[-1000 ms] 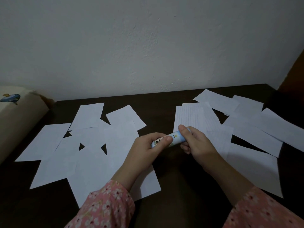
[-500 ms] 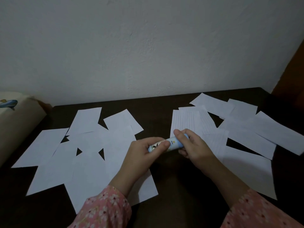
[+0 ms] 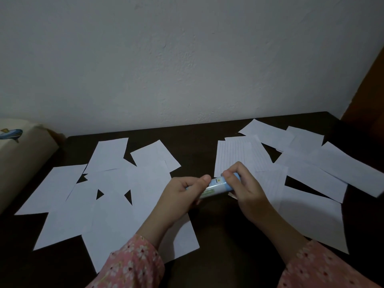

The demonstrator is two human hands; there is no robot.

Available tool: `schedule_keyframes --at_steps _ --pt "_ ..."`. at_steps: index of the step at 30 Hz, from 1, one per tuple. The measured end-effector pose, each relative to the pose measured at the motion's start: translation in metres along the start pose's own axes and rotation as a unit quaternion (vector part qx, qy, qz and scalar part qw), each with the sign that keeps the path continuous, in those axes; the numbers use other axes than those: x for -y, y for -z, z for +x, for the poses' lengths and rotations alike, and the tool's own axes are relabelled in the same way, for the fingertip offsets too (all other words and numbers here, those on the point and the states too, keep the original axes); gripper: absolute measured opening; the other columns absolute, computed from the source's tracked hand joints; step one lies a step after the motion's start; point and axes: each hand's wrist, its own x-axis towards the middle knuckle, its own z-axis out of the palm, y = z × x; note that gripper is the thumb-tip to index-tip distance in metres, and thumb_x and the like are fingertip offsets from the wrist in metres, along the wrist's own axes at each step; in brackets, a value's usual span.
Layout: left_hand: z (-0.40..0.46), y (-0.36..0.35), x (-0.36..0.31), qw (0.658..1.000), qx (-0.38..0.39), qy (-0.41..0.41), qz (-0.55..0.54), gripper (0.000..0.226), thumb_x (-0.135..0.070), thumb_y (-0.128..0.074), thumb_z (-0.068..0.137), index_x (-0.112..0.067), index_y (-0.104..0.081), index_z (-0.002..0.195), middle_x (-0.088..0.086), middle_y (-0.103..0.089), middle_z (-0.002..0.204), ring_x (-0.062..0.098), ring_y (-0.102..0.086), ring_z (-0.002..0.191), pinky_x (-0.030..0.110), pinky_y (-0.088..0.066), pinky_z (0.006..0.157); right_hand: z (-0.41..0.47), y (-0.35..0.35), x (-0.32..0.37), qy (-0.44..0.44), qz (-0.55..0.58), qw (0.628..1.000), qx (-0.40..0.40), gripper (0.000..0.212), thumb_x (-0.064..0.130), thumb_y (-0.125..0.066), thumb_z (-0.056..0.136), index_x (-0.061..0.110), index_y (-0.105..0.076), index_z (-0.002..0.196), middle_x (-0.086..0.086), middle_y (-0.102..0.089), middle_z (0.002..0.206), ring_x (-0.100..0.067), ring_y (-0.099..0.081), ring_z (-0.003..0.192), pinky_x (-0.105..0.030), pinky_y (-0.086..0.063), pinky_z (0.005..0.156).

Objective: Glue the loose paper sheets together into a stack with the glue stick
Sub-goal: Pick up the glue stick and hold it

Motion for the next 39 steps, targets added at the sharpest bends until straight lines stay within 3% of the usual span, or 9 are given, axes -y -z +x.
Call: schedule_keyframes --at_steps 3,7,12,16,20,24,32,36,39 --pt "-0.002 -0.004 0.004 0.991 -0.055 -0.090 0.077 0.017 -0.046 -0.057 0.082 -0.037 -0.070 0.088 -0.025 -0.066 0.076 -0.007 -0.061 0.082 0.007 -0.045 0.062 0.005 0.003 0.000 -0.049 0.009 0.999 -0.002 0.022 0.037 -0.050 0.097 0.020 -0.055 0.084 0.006 -0.058 0.082 -0.008 -0.061 0.075 -0.018 -0.049 0.063" --pt "-0.002 -0.005 0.005 0.989 -0.066 -0.108 0.069 0.031 -0.050 -0.053 0.078 -0.032 -0.071 0.094 -0.020 -0.067 0.083 -0.006 -0.060 0.085 0.007 -0.045 0.063 0.006 0.000 -0.001 -0.077 0.035 0.996 0.009 0.031 0.041 -0.046 0.095 0.014 -0.055 0.085 0.000 -0.055 0.078 0.000 -0.053 0.057 -0.013 -0.042 0.054" --pt "0.003 0.002 0.007 0.999 -0.025 -0.020 0.026 0.036 -0.056 -0.050 0.077 -0.029 -0.073 0.083 -0.008 -0.066 0.079 0.000 -0.060 0.079 0.012 -0.047 0.061 0.002 -0.002 -0.002 -0.058 0.031 0.998 -0.001 0.025 0.035 -0.041 0.099 0.019 -0.053 0.084 0.002 -0.056 0.084 0.002 -0.057 0.066 -0.013 -0.045 0.057" --pt "0.002 0.007 0.006 0.999 -0.013 -0.002 0.030 0.040 -0.057 -0.049 0.077 -0.027 -0.074 0.084 -0.007 -0.066 0.077 -0.001 -0.060 0.074 0.010 -0.043 0.055 0.001 -0.005 -0.006 -0.046 0.013 0.999 -0.011 0.022 0.036 -0.041 0.096 0.020 -0.054 0.088 0.002 -0.060 0.092 -0.008 -0.064 0.091 -0.022 -0.055 0.071" --pt "0.001 0.005 0.006 0.995 -0.036 -0.044 0.078 0.018 -0.047 -0.055 0.083 -0.037 -0.069 0.088 -0.020 -0.064 0.083 -0.012 -0.057 0.084 0.006 -0.045 0.061 0.003 -0.005 -0.008 -0.047 -0.019 0.999 0.003 0.021 0.029 -0.041 0.100 0.020 -0.055 0.088 0.001 -0.057 0.086 0.002 -0.061 0.076 -0.017 -0.050 0.063" --pt "-0.001 0.002 0.007 0.990 -0.069 -0.093 0.086 0.027 -0.053 -0.053 0.076 -0.037 -0.069 0.090 -0.024 -0.064 0.085 -0.010 -0.058 0.089 0.007 -0.046 0.064 0.006 -0.007 -0.005 -0.062 0.014 0.998 0.005 0.022 0.032 -0.044 0.099 0.015 -0.055 0.093 0.004 -0.052 0.074 0.006 -0.054 0.057 -0.011 -0.042 0.053" --pt "0.003 0.011 0.007 0.998 -0.021 -0.047 0.037 0.035 -0.054 -0.048 0.080 -0.030 -0.073 0.085 -0.022 -0.063 0.066 -0.005 -0.058 0.067 0.008 -0.039 0.053 -0.001 -0.005 0.006 -0.019 -0.003 0.999 0.040 0.031 0.048 -0.042 0.082 0.025 -0.051 0.102 0.005 -0.055 0.099 0.005 -0.059 0.087 -0.014 -0.048 0.069" --pt "0.003 0.014 0.007 0.994 -0.045 -0.075 0.066 0.030 -0.054 -0.051 0.076 -0.036 -0.071 0.089 -0.023 -0.066 0.076 -0.007 -0.059 0.080 0.007 -0.044 0.059 0.002 -0.005 0.004 -0.038 0.022 0.999 0.030 0.025 0.040 -0.046 0.089 0.021 -0.055 0.103 0.004 -0.055 0.093 0.008 -0.057 0.072 -0.011 -0.045 0.062" --pt "-0.001 0.013 0.009 0.985 -0.061 -0.116 0.108 0.019 -0.052 -0.055 0.076 -0.043 -0.067 0.088 -0.024 -0.066 0.083 -0.006 -0.061 0.086 0.008 -0.047 0.065 0.006 -0.003 0.004 -0.071 0.015 0.996 0.059 0.046 0.057 -0.043 0.081 0.017 -0.058 0.099 0.001 -0.054 0.074 -0.002 -0.051 0.061 -0.016 -0.043 0.060"
